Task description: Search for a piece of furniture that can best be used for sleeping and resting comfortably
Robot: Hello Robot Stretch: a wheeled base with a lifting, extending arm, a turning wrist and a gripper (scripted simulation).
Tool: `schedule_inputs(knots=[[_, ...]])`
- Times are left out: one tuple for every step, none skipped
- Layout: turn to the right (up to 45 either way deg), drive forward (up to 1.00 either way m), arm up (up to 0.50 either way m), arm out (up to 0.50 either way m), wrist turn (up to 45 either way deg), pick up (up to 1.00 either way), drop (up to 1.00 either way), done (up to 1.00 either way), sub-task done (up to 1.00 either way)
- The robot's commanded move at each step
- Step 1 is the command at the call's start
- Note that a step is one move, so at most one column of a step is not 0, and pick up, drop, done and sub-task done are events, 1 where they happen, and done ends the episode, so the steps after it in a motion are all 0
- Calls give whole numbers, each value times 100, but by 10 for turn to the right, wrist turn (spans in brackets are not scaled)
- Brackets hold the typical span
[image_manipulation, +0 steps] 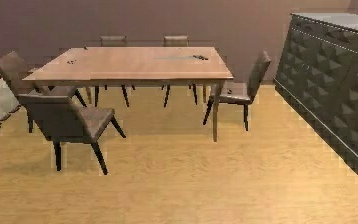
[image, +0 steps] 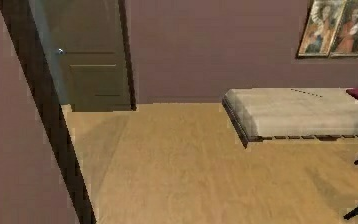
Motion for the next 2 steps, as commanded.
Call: schedule_inputs(knots=[[180, 0, 0, 0, 0, 0, 0, 0, 0], [0, 100, 0, 0, 0, 0, 0, 0, 0]])
